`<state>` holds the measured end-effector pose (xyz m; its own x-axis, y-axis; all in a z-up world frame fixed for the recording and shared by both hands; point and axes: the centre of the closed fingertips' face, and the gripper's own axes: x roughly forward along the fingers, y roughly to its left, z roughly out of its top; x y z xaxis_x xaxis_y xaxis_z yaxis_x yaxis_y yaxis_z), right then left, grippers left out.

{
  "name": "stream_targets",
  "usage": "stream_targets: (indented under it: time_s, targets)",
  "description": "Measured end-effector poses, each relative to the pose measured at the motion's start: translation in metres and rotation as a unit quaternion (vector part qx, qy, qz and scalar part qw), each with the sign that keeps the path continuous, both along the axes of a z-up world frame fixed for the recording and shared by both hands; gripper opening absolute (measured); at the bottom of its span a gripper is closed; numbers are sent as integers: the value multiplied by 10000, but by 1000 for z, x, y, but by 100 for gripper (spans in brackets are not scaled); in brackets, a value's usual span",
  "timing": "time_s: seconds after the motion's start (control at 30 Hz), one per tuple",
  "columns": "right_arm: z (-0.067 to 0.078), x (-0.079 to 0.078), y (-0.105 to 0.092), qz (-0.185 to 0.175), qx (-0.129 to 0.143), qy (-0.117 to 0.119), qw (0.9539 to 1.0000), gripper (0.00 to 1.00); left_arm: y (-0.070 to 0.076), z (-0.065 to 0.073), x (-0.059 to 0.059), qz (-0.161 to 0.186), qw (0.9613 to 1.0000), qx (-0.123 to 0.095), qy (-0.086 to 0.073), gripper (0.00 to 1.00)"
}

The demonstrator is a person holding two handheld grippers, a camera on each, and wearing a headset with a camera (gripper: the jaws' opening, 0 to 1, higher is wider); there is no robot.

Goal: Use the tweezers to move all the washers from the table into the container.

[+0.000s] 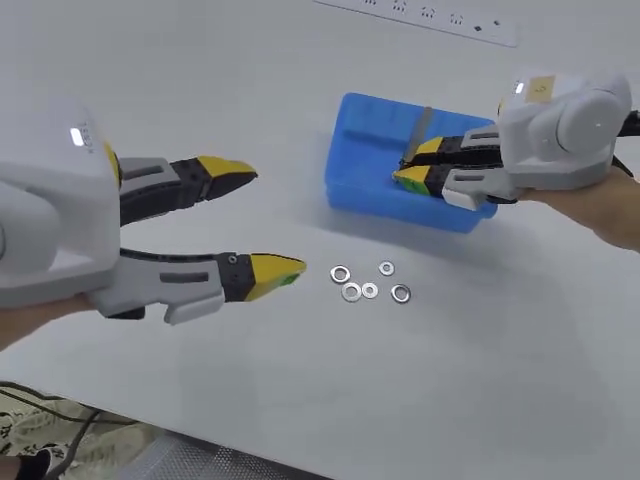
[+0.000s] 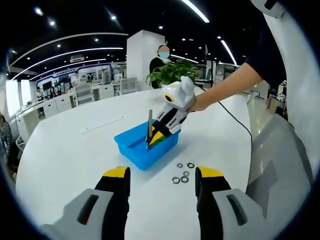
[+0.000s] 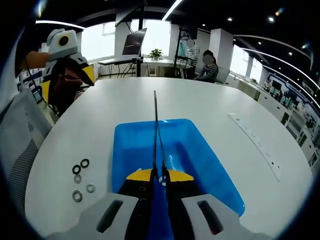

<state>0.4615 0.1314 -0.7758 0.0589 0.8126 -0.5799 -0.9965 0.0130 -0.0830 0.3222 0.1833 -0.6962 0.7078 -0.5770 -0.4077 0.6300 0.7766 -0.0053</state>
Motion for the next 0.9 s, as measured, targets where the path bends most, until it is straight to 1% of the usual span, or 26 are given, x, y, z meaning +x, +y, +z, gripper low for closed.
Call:
stream_targets:
  time_s: [0.13,0.17,0.23,0.3,0.33,0.37,0.4,0.43,0.47,0.5,0.53,0.57,0.6,0.63,0.67,0.7,0.73,0.8,0.9]
  targets:
    - [1,0,-1,-20,3,28,10000,8,1,1,2,3,10000,8,-10,57]
    - [2,0,-2,-28,-1,5,10000,8,1,2,4,3,10000,-1,-24,57]
    - [8,0,-3,-39,37,-28,10000,8,1,5,11,-3,10000,-44,-89,57]
    - [15,-1,-3,-24,86,-76,9999,7,0,6,24,-15,9998,-130,-161,56]
    - [17,-2,-2,-6,97,-104,9999,7,0,4,30,-9,9998,-144,-159,55]
    - [19,-3,-2,38,91,-176,9998,7,-1,2,39,-47,9998,-121,-155,55]
    - [20,-5,-2,114,29,-273,9996,7,-6,1,47,-161,9997,-128,-158,55]
    - [21,-5,-2,121,19,-277,9995,7,-9,1,52,-223,9995,-160,-155,55]
    - [23,-8,-3,151,3,-302,9994,7,-14,4,56,-304,9991,-245,-190,56]
    - [24,-10,-4,178,-22,-313,9993,7,-24,10,63,-441,9976,-481,-222,57]
    - [27,-13,-5,206,-36,-325,9993,7,-29,13,67,-483,9969,-583,-234,58]
    - [30,-15,-6,234,-34,-340,9991,7,-33,14,74,-560,9968,-478,-301,58]
    - [34,-17,-7,280,-36,-379,9989,7,-38,16,78,-650,9962,-438,-372,57]
    - [37,-18,-8,295,-31,-387,9988,7,-44,17,83,-760,9955,-392,-408,57]
    - [40,-21,-9,334,-30,-395,9987,7,-48,18,85,-846,9950,-346,-409,57]
    - [41,-22,-10,366,-38,-403,9985,7,-53,19,88,-933,9942,-313,-443,55]
    - [41,-24,-12,427,-90,-442,9981,7,-57,21,91,-1011,9933,-301,-482,54]
    - [40,-25,-16,490,-174,-483,9975,7,-67,25,96,-1187,9912,-296,-501,51]
    - [37,-22,-21,502,-244,-523,9971,7,-79,32,106,-1457,9871,-172,-641,45]
